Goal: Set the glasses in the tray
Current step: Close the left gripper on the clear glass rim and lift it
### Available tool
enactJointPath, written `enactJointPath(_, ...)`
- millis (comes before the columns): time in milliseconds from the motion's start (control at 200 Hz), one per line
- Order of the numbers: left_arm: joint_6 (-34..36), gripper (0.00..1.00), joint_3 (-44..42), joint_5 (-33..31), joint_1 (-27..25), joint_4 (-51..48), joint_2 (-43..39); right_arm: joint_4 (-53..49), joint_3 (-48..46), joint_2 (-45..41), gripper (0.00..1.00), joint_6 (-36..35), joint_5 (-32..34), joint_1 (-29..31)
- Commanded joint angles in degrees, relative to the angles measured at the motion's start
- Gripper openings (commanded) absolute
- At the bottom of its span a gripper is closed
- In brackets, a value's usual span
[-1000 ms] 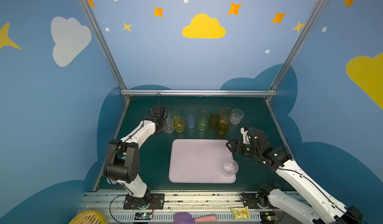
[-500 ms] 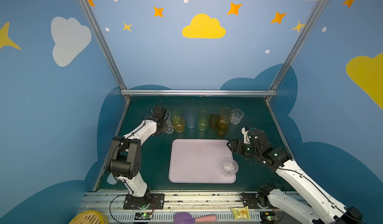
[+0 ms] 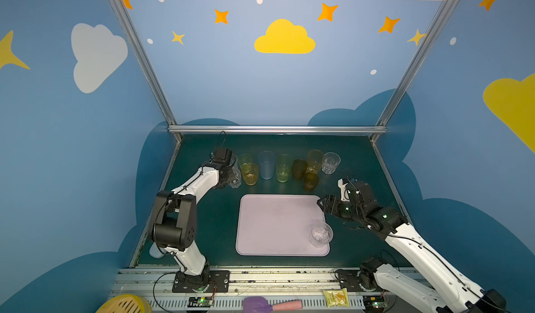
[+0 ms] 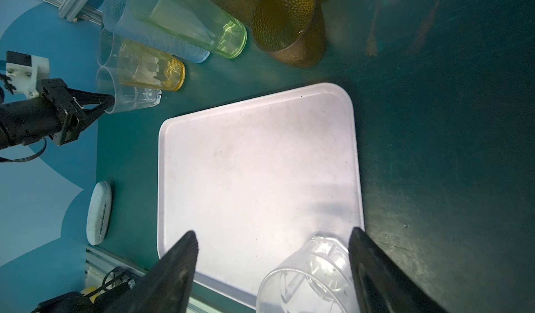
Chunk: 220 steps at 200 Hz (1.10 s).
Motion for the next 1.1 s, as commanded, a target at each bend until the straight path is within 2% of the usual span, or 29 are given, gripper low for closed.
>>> enactJointPath(0,0.5,0.04,-0.8,-0.6,0.0,-2.8,-2.2,0.1,-0.9,-0.5,0.81,0.2,0.4,-0.3)
enactJointPath(220,0.4,0.04,-4.8,-1.8,-0.9,-1.4,-7.8,1.3,-1.4,-2.3,0.81,-0.2,0.8,-0.4)
enactJointPath(526,0.3,0.04,-5.9,-2.2,-2.3,-3.6,-11.9,2.9,-2.0,-0.6,0.81,-0.1,-1.1,-0.5)
enactJointPath(831,0.6,0.04,-8.9,-0.5,-5.1,-3.8,-17.7,3.5,-2.1,-0.5,0.81,-0.3,-2.0,-0.7)
enactJointPath(1097,1.1,0.04,-12.7,6.4,-7.0,-2.4,-24.3,4.9,-2.4,0.3,0.81,0.0,-3.6,-0.8)
